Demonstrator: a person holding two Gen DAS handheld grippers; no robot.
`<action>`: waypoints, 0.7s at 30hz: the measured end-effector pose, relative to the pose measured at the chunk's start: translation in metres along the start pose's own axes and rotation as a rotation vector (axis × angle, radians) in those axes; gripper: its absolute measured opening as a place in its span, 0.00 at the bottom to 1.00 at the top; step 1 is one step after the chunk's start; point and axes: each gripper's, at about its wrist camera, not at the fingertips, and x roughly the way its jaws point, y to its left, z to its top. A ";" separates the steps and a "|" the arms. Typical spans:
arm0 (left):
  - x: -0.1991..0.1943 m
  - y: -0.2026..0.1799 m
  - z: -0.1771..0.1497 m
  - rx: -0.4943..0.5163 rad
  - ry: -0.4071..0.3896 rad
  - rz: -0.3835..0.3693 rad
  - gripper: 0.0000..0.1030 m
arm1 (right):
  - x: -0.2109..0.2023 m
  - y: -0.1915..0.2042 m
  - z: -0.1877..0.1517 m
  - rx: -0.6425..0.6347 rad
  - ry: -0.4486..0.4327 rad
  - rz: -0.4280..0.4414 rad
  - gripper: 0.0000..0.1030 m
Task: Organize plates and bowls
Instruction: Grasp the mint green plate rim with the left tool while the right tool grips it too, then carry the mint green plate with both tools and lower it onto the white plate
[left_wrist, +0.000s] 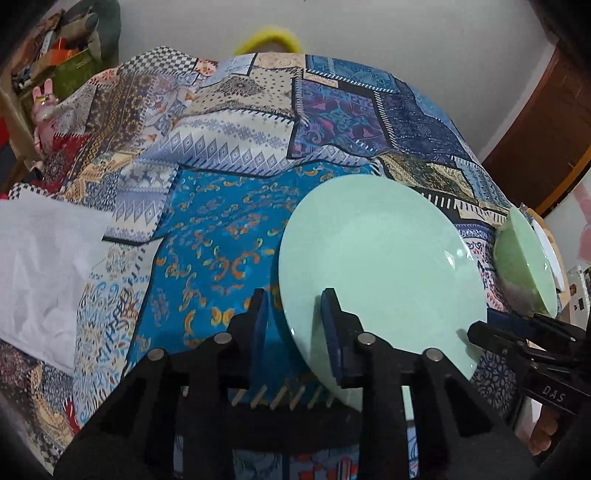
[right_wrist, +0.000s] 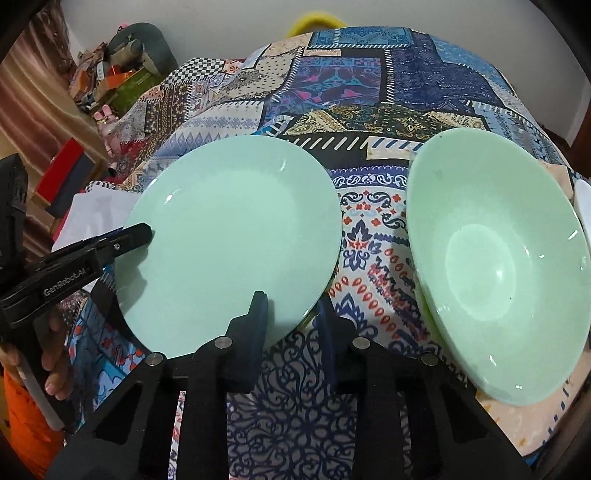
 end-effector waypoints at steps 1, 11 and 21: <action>0.001 -0.001 0.001 0.002 0.002 -0.011 0.18 | -0.001 0.000 0.000 -0.006 0.001 0.001 0.23; -0.018 0.005 -0.017 -0.013 0.030 -0.020 0.17 | -0.007 0.011 -0.013 -0.081 0.048 0.043 0.23; -0.060 0.007 -0.075 -0.031 0.078 -0.035 0.18 | -0.016 0.019 -0.037 -0.157 0.111 0.083 0.20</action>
